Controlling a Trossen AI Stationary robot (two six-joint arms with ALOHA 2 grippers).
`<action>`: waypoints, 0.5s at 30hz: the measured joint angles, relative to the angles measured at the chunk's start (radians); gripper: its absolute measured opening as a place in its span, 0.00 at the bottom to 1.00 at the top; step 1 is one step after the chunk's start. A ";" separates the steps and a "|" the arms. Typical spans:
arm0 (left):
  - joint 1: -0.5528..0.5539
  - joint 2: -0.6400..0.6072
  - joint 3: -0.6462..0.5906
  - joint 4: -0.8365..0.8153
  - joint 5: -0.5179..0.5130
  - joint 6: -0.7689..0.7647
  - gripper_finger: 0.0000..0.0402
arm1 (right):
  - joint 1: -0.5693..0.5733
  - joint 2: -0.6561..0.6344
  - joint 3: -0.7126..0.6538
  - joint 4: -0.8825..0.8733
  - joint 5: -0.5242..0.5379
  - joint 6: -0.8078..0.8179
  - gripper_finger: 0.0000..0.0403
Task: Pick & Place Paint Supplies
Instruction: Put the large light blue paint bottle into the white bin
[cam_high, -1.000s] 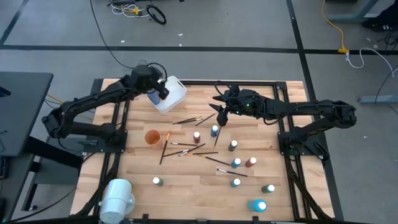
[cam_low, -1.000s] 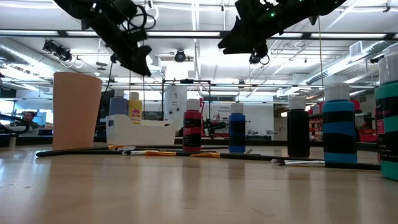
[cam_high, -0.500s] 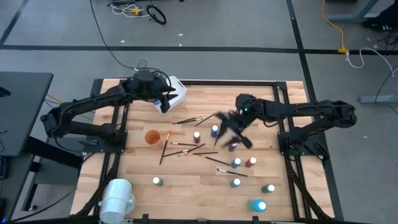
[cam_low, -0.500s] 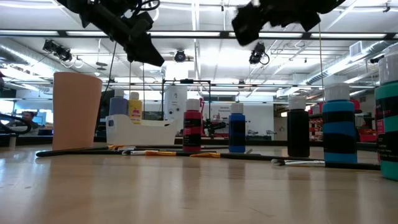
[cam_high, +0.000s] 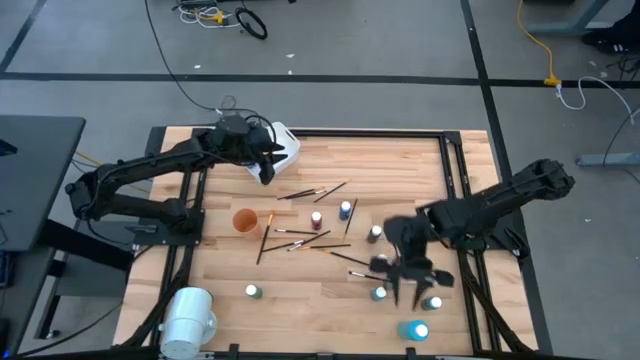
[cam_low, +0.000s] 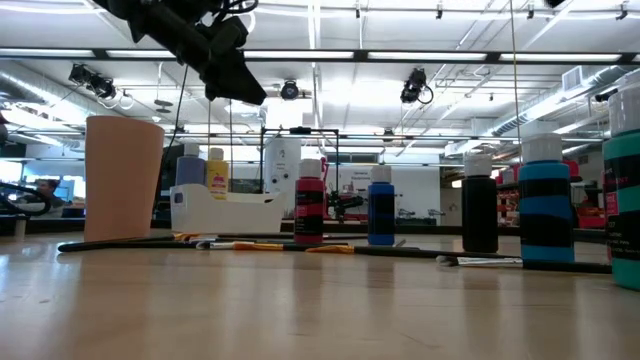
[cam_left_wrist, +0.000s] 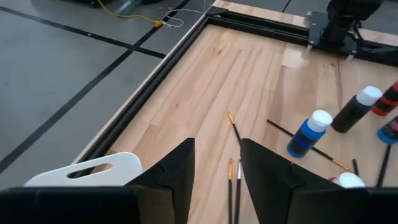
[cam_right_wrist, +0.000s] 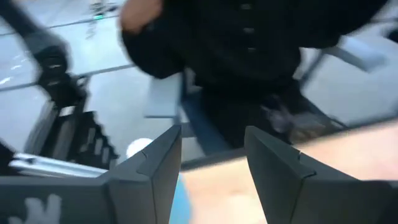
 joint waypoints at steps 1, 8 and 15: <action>-0.004 0.000 0.000 0.000 0.000 -0.020 0.34 | 0.026 0.000 0.000 -0.001 -0.007 0.002 0.44; -0.049 0.000 0.000 0.000 0.011 -0.091 0.34 | 0.184 0.015 0.000 0.029 0.014 -0.017 0.44; -0.091 0.000 0.000 0.004 0.011 -0.086 0.33 | 0.280 0.116 -0.001 0.161 0.176 0.066 0.44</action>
